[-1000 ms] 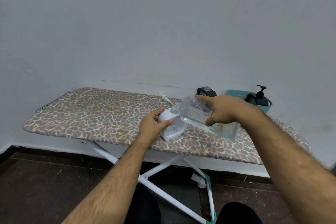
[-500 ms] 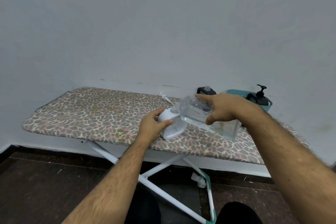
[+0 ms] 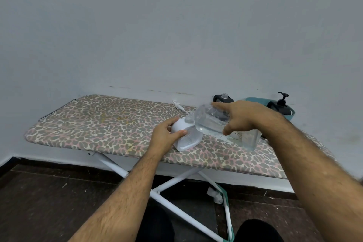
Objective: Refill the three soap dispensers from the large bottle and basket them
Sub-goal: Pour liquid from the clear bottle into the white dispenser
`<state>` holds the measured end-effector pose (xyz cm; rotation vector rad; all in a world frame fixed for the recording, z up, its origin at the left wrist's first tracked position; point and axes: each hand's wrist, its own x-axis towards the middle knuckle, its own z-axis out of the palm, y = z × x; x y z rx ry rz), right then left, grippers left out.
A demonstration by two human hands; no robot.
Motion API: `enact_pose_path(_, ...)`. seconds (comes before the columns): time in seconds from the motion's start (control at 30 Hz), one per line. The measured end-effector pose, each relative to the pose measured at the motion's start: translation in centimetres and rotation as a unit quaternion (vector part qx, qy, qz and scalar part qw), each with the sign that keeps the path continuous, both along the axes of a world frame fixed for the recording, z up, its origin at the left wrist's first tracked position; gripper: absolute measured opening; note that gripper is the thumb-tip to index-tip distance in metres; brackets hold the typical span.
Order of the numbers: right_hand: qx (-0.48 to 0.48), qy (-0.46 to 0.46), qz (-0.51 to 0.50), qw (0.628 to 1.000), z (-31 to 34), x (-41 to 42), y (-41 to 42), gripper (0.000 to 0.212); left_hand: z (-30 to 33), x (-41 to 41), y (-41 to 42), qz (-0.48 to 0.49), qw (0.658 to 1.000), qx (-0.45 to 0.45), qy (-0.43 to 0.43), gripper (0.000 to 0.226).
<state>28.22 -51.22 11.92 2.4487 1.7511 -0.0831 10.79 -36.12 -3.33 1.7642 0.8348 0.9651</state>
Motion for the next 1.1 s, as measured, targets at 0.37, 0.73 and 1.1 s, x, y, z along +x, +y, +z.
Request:
enact_pose_path(0.37,-0.002,-0.018,0.003,1.000,0.07,0.10,0.00,0.099,-0.10,0.08,0.11,-0.001,1.000,0.004,-0.004,0.063)
enact_pose_path(0.73,-0.007,-0.019,0.004,1.000,0.28,-0.18,-0.06,0.100,-0.14,0.08,0.16,0.002,1.000,0.001,0.001,0.065)
enact_pose_path(1.1,-0.008,-0.016,0.001,1.000,0.31,-0.23,-0.01,0.101,-0.18,0.07,0.22,0.006,1.000,0.009,0.009,0.066)
